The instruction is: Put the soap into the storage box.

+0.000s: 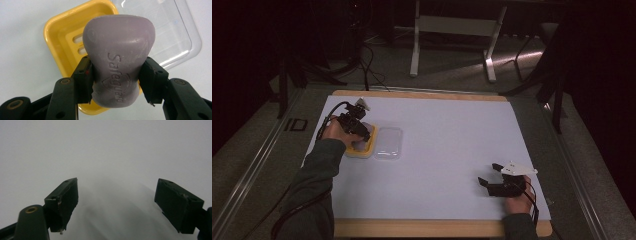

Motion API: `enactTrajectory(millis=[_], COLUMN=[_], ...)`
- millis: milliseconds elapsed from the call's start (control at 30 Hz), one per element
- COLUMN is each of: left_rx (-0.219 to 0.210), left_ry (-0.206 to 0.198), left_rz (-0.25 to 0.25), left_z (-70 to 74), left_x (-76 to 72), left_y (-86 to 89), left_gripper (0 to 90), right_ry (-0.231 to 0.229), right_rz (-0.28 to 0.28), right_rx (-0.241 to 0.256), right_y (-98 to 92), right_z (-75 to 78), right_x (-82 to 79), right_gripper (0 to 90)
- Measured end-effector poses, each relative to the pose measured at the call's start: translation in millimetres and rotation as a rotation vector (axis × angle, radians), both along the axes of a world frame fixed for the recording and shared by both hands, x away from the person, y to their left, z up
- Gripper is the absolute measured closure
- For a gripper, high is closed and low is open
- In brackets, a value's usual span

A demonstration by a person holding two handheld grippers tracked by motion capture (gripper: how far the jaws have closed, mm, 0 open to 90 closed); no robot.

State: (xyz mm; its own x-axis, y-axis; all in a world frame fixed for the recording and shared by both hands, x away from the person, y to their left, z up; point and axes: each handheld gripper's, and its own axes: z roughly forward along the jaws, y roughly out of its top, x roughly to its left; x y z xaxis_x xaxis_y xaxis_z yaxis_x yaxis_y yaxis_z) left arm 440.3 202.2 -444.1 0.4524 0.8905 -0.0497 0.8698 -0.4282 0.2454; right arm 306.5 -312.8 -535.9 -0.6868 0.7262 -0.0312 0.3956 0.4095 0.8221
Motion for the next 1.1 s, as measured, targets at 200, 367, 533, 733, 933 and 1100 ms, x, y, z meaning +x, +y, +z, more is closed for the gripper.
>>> enactTrajectory(millis=[200,367,533,733,933,1100], left_rx=[0.000,0.000,0.005,0.002,0.015,0.020], left_ry=[0.004,0.021,0.024,0.031,0.036,0.037], left_rz=[0.026,0.036,0.043,0.051,0.063,0.069], left_z=[-3.3,-7.0,-8.7,-12.6,-17.4,-22.2], left_x=[1.6,4.2,5.5,6.9,8.0,9.3], left_y=[3.1,5.0,5.5,6.3,5.9,5.2], left_gripper=[49.7,49.7,49.7,49.6,49.6,49.6], right_ry=[0.001,0.001,0.002,0.002,0.002,0.002], right_rz=[0.000,0.000,0.000,0.000,0.001,0.000], right_rx=[-0.001,0.000,0.001,0.000,0.000,-0.002], right_y=[0.1,0.0,0.0,0.0,0.0,0.1], right_z=[0.0,0.0,0.0,-0.1,-0.1,0.0], right_x=[0.1,0.1,0.1,0.2,0.3,0.2], right_gripper=[18.7,18.7,18.7,18.7,18.7,18.7])
